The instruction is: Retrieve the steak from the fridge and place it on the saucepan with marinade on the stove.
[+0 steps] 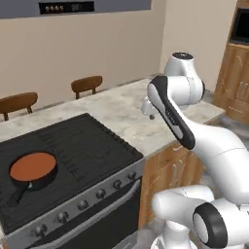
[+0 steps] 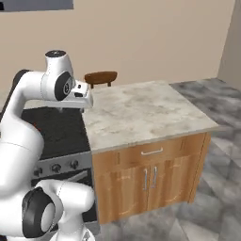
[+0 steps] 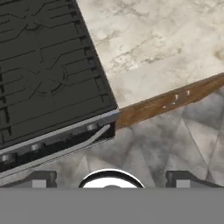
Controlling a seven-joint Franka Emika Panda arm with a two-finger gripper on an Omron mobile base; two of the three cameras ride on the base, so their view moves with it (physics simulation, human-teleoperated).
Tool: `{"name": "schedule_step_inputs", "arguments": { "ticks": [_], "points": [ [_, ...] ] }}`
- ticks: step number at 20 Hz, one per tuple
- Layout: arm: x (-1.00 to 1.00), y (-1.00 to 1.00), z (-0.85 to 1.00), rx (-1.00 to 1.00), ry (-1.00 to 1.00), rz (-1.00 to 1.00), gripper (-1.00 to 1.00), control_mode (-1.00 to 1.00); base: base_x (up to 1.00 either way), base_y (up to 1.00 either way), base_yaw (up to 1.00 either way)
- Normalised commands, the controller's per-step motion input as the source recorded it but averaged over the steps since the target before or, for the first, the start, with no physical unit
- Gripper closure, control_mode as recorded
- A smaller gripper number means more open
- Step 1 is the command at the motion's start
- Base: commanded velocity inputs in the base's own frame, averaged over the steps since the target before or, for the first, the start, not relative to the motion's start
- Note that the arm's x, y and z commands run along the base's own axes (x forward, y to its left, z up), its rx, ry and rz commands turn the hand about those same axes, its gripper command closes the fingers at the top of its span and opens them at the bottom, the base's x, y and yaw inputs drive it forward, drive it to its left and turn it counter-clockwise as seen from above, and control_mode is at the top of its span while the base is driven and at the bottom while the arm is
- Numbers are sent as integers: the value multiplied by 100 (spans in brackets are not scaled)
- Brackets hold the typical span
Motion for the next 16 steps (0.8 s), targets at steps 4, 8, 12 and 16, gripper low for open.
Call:
{"name": "schedule_step_inputs", "arguments": {
  "ticks": [4,8,12,16],
  "points": [
    [0,0,0,0,0,0,-100,100,-1,0,-100],
    [0,0,0,0,0,0,-100,100,0,0,-100],
    [0,0,0,0,0,0,-100,100,0,0,-100],
    [0,0,0,0,0,0,-100,100,11,-2,-87]
  ]
}}
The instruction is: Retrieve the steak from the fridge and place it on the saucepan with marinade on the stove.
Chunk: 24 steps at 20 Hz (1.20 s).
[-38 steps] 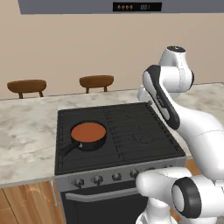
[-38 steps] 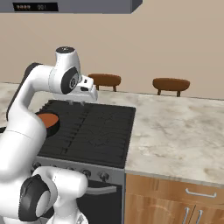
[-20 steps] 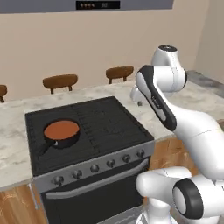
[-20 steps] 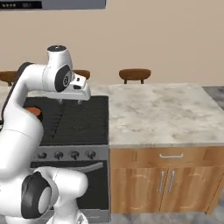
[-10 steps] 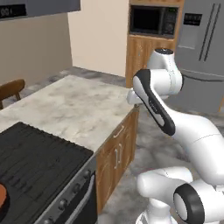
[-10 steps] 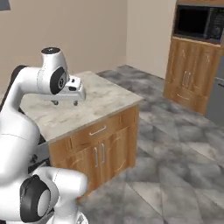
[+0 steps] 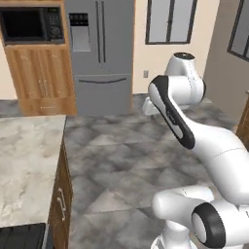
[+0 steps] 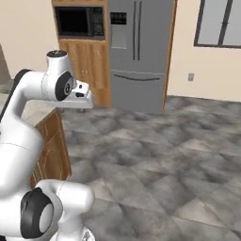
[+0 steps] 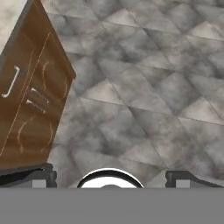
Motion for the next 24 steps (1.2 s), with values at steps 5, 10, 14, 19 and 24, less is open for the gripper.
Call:
{"name": "schedule_step_inputs", "arguments": {
  "ticks": [5,10,14,19,24],
  "points": [
    [0,0,0,0,0,0,-100,100,43,12,-38],
    [0,0,0,0,0,0,-100,100,87,12,-29],
    [0,0,0,0,0,0,-100,100,100,3,-17],
    [0,0,0,0,0,0,-100,100,100,0,0],
    [0,0,0,0,0,0,-100,100,100,9,0]
  ]
}}
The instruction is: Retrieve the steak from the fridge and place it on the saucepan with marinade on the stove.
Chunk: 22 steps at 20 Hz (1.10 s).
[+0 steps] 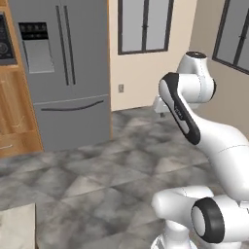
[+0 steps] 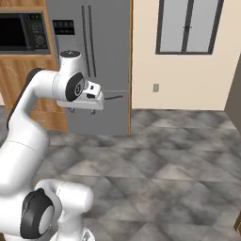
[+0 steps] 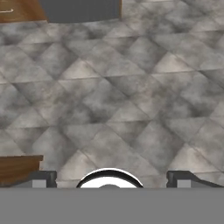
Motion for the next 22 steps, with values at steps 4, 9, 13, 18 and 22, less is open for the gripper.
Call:
{"name": "schedule_step_inputs", "arguments": {
  "ticks": [4,9,13,18,22],
  "points": [
    [0,0,0,0,0,0,-100,100,100,19,0],
    [0,0,0,0,0,0,-100,100,100,20,0],
    [0,0,0,0,0,0,-100,100,100,28,0],
    [0,0,0,0,0,0,-100,100,100,36,0],
    [0,0,0,0,0,0,-100,100,98,58,0]
  ]
}}
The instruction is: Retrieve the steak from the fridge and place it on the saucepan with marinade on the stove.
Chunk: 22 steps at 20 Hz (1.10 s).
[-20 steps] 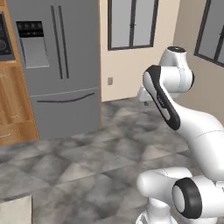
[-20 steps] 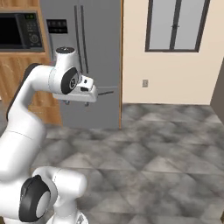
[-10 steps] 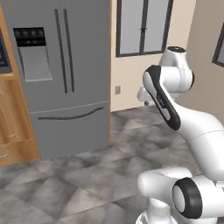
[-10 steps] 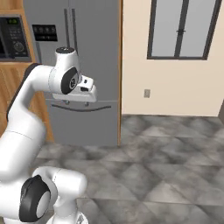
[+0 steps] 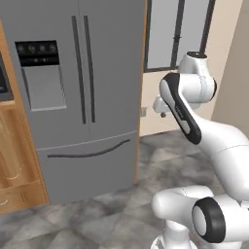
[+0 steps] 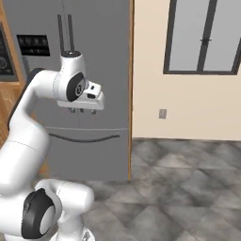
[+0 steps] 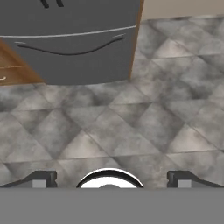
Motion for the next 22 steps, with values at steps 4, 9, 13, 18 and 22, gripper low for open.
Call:
{"name": "schedule_step_inputs", "arguments": {
  "ticks": [4,9,13,18,22],
  "points": [
    [0,0,0,0,0,0,-100,100,67,67,0],
    [0,0,0,0,0,0,-100,100,45,65,0],
    [0,0,0,0,0,0,-100,100,18,26,1],
    [0,0,0,0,0,0,-100,100,0,16,12],
    [0,0,0,0,0,0,-100,100,-5,25,15]
  ]
}}
